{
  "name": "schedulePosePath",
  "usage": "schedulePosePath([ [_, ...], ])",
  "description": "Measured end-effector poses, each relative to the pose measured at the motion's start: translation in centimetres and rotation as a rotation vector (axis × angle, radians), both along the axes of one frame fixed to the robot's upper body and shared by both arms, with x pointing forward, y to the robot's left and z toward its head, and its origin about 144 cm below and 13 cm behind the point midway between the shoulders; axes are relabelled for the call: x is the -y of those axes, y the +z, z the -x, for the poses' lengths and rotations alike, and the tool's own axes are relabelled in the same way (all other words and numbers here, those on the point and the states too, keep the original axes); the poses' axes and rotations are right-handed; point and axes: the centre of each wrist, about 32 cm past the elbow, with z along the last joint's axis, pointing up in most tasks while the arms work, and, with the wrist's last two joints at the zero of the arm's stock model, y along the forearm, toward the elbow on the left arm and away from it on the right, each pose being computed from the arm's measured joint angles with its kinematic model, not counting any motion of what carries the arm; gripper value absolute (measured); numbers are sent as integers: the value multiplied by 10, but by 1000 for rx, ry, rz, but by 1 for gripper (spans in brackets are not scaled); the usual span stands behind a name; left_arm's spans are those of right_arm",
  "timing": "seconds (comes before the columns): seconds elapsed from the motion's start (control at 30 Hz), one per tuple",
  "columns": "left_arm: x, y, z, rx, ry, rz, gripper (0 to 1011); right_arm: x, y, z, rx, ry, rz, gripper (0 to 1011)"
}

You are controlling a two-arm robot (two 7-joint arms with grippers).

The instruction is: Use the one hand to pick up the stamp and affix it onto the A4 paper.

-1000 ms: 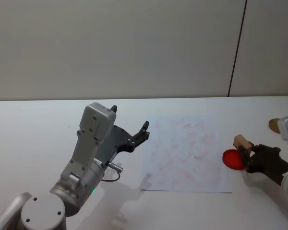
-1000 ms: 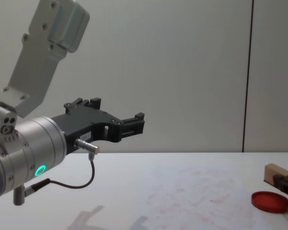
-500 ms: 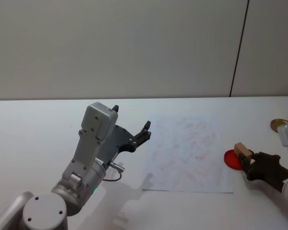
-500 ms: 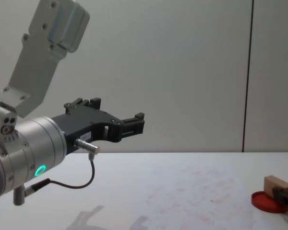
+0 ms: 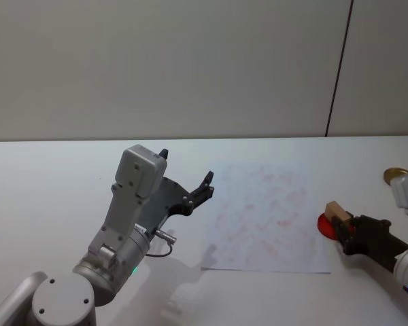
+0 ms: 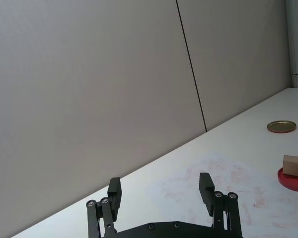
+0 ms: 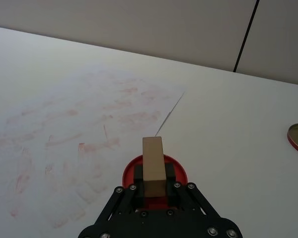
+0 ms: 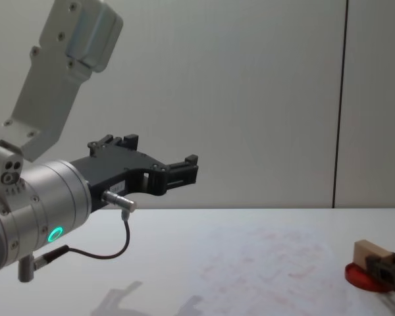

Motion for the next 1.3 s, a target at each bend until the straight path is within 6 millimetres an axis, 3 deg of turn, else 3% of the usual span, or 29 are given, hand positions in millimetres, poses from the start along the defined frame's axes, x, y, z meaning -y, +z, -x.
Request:
schedulePosePath([
  [0.3, 0, 0, 0, 0, 0, 0, 993, -4, -1, -2, 4, -3, 1, 221],
  [0.43, 0, 0, 0, 0, 0, 0, 993, -5, -2, -3, 4, -8, 15, 297],
  [0.5, 0, 0, 0, 0, 0, 0, 993, -5, -3, -4, 3, -11, 25, 405],
  [1.0, 0, 0, 0, 0, 0, 0, 993, -6, 0, -4, 55, -8, 29, 869],
  [1.17, 0, 0, 0, 0, 0, 0, 993, -6, 8, -2, 112, -2, -2, 989],
  [1.3, 0, 0, 0, 0, 0, 0, 993, -6, 17, 1, 156, 3, -29, 1001],
])
